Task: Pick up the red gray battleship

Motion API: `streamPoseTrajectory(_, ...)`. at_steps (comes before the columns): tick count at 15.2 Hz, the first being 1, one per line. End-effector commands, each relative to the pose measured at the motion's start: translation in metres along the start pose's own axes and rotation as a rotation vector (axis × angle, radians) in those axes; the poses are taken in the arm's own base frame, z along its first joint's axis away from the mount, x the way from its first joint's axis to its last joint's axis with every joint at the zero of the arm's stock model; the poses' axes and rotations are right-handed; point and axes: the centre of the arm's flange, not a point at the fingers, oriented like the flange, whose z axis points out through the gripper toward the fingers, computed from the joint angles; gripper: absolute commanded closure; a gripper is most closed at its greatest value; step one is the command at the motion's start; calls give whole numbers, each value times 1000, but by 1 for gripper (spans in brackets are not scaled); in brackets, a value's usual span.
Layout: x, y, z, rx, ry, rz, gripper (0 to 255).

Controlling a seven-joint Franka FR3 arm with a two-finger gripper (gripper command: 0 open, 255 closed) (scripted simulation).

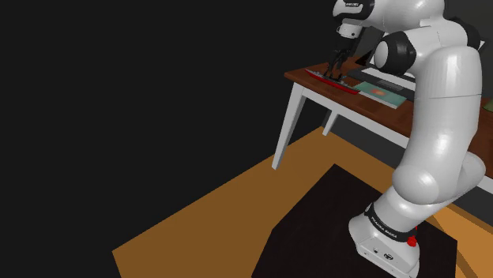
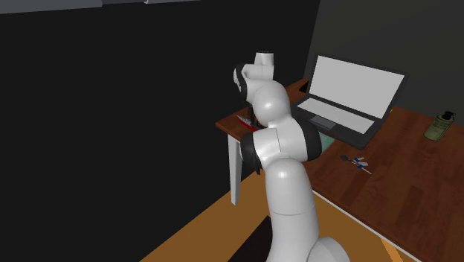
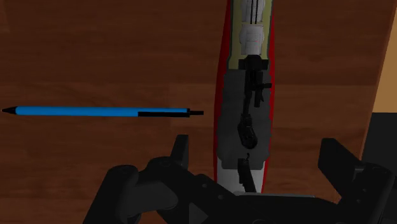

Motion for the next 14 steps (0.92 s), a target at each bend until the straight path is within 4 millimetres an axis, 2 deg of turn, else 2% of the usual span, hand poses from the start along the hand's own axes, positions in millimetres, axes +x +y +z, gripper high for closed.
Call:
streamPoseTrajectory(1, 1, 0, 10, 0, 0, 0, 0)
streamPoseTrajectory(2, 1, 0, 18, 0, 0, 0, 0)
streamPoseTrajectory(4, 1, 0, 18, 0, 0, 0, 0)
streamPoseTrajectory(5, 1, 0, 18, 0, 0, 0, 255)
streamPoseTrajectory(14, 1, 0, 18, 0, 0, 0, 255)
